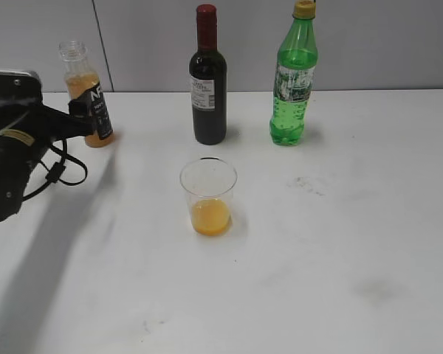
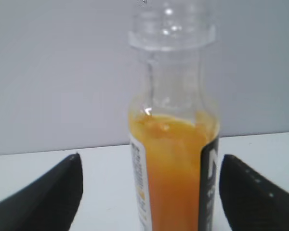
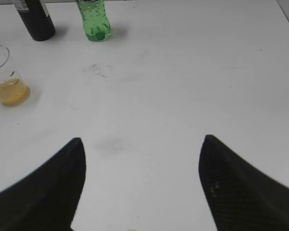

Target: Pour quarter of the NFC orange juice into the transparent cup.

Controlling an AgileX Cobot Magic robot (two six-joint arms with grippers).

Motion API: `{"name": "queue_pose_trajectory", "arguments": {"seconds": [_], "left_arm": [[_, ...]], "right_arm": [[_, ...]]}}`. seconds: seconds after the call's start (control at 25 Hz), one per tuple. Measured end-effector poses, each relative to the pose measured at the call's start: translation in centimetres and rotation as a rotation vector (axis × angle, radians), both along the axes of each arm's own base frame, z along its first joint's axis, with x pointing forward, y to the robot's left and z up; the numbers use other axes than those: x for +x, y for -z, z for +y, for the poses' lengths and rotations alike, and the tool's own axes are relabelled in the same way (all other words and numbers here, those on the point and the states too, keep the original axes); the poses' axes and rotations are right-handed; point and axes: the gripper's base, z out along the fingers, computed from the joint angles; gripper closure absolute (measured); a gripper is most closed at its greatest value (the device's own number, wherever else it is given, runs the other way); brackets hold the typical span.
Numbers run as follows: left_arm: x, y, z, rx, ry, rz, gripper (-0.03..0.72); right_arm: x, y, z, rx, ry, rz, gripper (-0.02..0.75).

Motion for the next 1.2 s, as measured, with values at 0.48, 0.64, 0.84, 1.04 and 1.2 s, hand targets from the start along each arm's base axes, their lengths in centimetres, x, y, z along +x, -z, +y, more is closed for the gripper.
{"name": "queue_pose_trajectory", "arguments": {"seconds": [0.48,0.64,0.84,1.04,1.2], "left_arm": [[-5.8,-11.0,0.8,-0.075,0.105,0.39,0.058],[-6.9,-13.6,1.7,-0.077,0.131,0.582,0.086],[-7.5,-16.2,2.8,-0.049,0.154,0.83,0.095],[-8.4,-17.8,3.9,-0.037,0.149,1.015,0.096],[-10.3,-18.2,5.1,0.049,0.08,1.147,0.1]], "right_arm": [[0.0,0.0,0.0,0.0,0.0,0.0,0.176],[0.0,0.0,0.0,0.0,0.0,0.0,0.176],[0.0,0.0,0.0,0.0,0.0,0.0,0.176],[0.0,0.0,0.0,0.0,0.0,0.0,0.176],[0.0,0.0,0.0,0.0,0.0,0.0,0.176]]}}
